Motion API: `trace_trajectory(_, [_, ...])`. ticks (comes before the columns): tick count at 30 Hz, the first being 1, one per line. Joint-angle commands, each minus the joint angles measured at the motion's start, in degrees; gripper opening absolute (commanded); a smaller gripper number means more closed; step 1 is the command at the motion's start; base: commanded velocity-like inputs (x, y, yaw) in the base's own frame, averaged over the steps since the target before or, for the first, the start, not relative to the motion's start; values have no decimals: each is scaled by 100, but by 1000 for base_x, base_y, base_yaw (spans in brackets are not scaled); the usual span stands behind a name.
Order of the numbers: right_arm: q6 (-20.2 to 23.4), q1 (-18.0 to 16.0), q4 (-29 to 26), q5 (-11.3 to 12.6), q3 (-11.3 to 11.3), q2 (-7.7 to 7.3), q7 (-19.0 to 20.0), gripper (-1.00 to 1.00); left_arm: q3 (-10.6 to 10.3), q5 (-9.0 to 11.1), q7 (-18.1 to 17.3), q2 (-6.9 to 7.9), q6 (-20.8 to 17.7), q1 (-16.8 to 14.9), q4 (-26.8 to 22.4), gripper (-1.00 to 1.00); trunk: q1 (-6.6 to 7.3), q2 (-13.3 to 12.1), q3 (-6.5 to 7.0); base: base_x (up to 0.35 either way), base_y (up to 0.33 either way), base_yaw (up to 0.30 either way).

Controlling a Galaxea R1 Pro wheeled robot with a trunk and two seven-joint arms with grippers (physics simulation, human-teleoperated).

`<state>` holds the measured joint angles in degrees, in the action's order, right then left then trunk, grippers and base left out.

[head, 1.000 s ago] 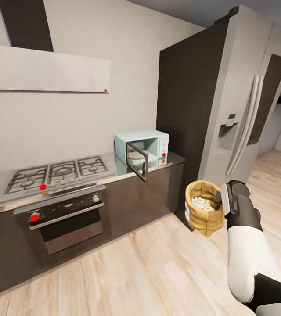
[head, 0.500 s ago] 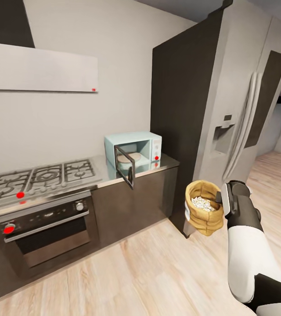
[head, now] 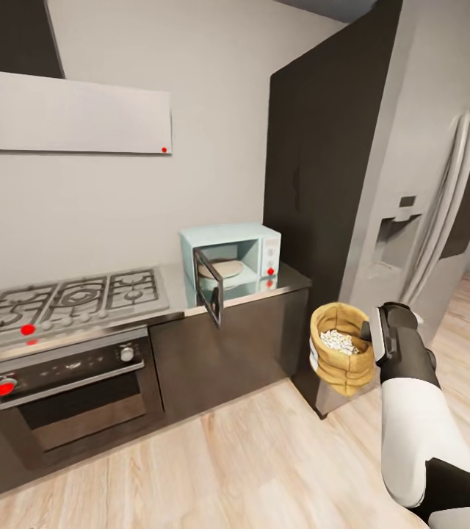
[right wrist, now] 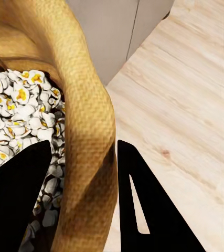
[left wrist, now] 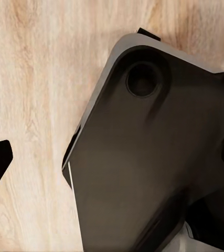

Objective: In the kitchen, take the popcorn bag from the countertop, put it into the microwave, and heat it until the popcorn is cooked so the cooked popcorn ends up inside the bag.

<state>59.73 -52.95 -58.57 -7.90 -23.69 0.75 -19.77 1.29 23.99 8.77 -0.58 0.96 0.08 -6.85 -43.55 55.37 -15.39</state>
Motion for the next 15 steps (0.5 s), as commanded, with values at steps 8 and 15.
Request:
trace_trajectory(8, [27,-5,-7,-54,-13,-2,34,-100,12,9,20,-4,10,1,-9,100,-3,4,-7,245,-253,52])
trace_trajectory(15, [27,-5,-14,-62,-13,-4,30,-100,12,9,20,-4,10,1,-9,100,-3,4,-7,237,-260,0])
